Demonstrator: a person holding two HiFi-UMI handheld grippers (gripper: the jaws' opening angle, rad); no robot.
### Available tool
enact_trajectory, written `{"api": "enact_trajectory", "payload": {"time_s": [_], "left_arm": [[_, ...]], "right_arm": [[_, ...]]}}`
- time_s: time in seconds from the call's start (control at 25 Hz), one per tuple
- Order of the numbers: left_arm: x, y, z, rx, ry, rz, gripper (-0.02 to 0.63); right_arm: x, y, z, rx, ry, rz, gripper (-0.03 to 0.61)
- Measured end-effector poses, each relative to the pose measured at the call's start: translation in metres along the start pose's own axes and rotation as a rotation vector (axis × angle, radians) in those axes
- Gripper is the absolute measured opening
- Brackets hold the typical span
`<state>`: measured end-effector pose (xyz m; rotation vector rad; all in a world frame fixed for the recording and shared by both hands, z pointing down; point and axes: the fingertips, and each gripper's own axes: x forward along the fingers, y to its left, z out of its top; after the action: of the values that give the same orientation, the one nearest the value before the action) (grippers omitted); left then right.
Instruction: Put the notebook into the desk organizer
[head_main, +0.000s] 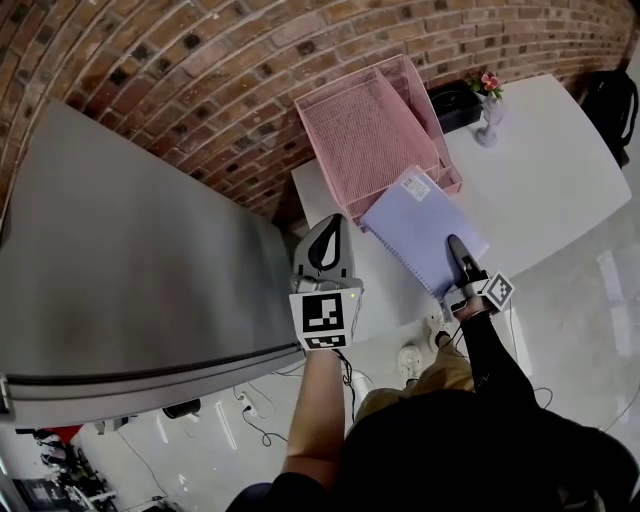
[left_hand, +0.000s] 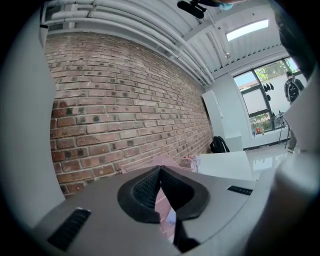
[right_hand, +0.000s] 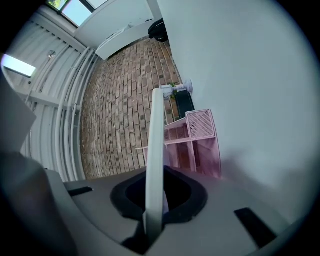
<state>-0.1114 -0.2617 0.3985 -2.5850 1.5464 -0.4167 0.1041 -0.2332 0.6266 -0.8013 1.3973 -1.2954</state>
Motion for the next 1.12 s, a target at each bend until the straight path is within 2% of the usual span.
{"api": "enact_trajectory", "payload": {"time_s": [0.2,0.4,0.64,0.84,0.96,1.12], "left_arm": [[0.004,0.000,-0.001,-0.012,-0.003,-0.001,0.015],[0.003,-0.001,0.001,-0.011,-0.012,0.004,0.015],[-0.002,0.008,0.004,-0.020,-0.020,0.022,0.015],[-0.009,0.018,0.003,-0.031,-0.021,0.047,0.015],[-0.013,0.028,0.000,-0.037,-0.015,0.071,0.015],[-0.014,0.039,-0.001,-0.043,-0.016,0.098,0.015]], "right_arm": [[0.007,0.005,0.003,-0.001,-0.028,-0.012,0.046],[0.012,0.002,0.000,0.002,-0.062,-0.070,0.046],[0.028,0.007,-0.005,-0.051,-0.109,-0.160,0.041],[0.054,0.021,-0.012,-0.077,-0.109,-0.217,0.045],[0.071,0.028,-0.014,-0.082,-0.111,-0.198,0.083],[0.089,0.032,-0.019,-0.096,-0.083,-0.202,0.172]]}}
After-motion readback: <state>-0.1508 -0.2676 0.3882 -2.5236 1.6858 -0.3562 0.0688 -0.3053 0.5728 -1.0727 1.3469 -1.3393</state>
